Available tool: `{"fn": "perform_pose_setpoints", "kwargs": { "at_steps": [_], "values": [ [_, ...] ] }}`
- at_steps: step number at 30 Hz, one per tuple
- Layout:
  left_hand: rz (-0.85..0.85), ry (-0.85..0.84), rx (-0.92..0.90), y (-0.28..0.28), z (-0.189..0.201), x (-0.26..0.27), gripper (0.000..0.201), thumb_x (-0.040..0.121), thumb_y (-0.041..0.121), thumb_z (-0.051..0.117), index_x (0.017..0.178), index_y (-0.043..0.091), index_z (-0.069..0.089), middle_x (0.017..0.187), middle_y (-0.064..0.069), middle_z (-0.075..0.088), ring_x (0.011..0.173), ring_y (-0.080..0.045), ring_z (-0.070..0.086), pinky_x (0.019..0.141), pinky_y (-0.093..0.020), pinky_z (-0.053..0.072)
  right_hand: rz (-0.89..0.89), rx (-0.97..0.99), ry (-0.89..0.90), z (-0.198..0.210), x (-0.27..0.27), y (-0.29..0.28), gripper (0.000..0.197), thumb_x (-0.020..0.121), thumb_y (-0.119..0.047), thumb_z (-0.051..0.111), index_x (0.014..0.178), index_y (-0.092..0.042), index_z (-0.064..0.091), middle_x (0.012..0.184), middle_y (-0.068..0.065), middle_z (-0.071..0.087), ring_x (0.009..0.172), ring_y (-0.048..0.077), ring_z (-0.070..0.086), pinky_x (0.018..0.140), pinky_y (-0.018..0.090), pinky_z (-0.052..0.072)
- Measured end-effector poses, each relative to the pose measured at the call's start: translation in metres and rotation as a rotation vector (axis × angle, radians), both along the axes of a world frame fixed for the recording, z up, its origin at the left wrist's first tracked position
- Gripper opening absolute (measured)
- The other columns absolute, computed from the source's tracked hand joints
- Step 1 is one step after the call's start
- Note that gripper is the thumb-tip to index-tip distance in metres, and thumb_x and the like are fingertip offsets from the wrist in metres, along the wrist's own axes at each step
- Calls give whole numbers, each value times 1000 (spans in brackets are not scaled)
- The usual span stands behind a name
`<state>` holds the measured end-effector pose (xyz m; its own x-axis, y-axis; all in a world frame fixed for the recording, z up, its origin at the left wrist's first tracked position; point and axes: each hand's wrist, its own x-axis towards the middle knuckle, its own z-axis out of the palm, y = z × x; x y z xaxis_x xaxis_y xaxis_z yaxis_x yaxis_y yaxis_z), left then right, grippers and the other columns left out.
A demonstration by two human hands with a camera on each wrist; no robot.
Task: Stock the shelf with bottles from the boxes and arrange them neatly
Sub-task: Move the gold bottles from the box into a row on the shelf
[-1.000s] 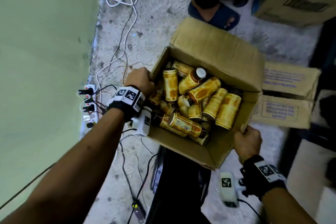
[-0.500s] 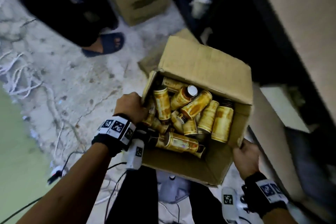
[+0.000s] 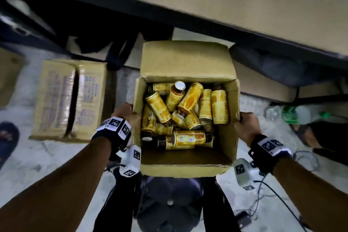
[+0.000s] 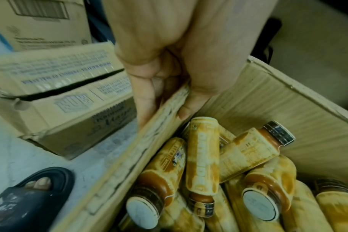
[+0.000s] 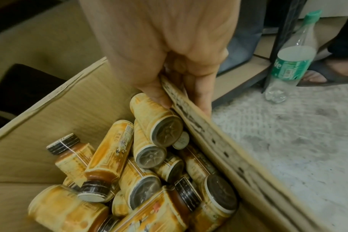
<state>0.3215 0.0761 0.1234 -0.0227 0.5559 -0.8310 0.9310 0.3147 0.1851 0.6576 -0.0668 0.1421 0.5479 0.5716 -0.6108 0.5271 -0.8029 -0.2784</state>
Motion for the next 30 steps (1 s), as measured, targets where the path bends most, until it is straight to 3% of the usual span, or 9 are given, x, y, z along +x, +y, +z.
{"fn": "perform_pose_setpoints", "kwargs": {
  "at_steps": [3,7,9,11,16,20,22,27,30],
  "values": [
    [-34,16,8,13,-47,27,23,86,20,59,105,8,53,108,-15,58,94,-36,58,78,-35,50,-36,-55,15,-40,23,3,23,80,-1,53,58,-6,55,59,11,56,60,30,55,52,27,39],
    [-122,11,-3,42,-103,49,13,78,20,60,80,8,56,93,-18,65,75,-33,62,64,-32,52,-86,-95,47,-87,41,15,23,78,-2,51,55,-6,53,59,13,57,62,33,59,53,30,43],
    [-139,46,1,54,-131,48,17,69,27,59,76,12,56,90,-17,66,70,-31,62,65,-33,54,-109,-112,65,-108,42,22,24,78,-2,51,55,-7,51,60,13,56,62,33,59,54,33,44],
    [-161,68,25,61,-146,49,14,71,28,60,72,15,54,92,-16,67,71,-29,60,68,-34,52,-128,-134,81,-128,39,28,23,79,-2,51,56,-7,52,61,12,55,64,32,59,56,33,45],
    [-192,21,48,68,-154,57,22,85,12,60,100,-2,68,103,-21,67,93,-37,65,75,-36,54,-155,-195,85,-160,26,27,14,82,-5,51,74,-9,62,78,13,62,72,32,60,61,30,47],
    [-119,39,55,58,-146,61,12,86,15,56,90,7,65,94,-16,68,79,-31,66,65,-30,51,-138,-218,99,-158,23,20,14,87,-13,55,95,-11,68,86,13,64,75,31,58,64,30,43],
    [-65,61,60,56,-144,63,9,86,16,56,89,11,62,94,-16,68,81,-32,67,70,-33,55,-128,-228,110,-160,23,19,18,87,-15,57,100,-10,68,91,15,67,81,33,62,66,31,47],
    [51,107,36,62,-144,66,20,84,19,63,104,14,62,103,-12,65,88,-31,66,75,-32,53,-93,-274,127,-169,30,24,19,87,-17,57,92,-4,69,89,18,68,73,31,60,53,25,40],
    [64,157,21,62,-140,72,15,87,18,60,101,13,61,103,-13,64,94,-32,64,76,-33,52,-60,-315,159,-170,39,25,16,85,-13,56,89,-3,68,82,16,64,66,28,57,46,24,34]
  ]
}}
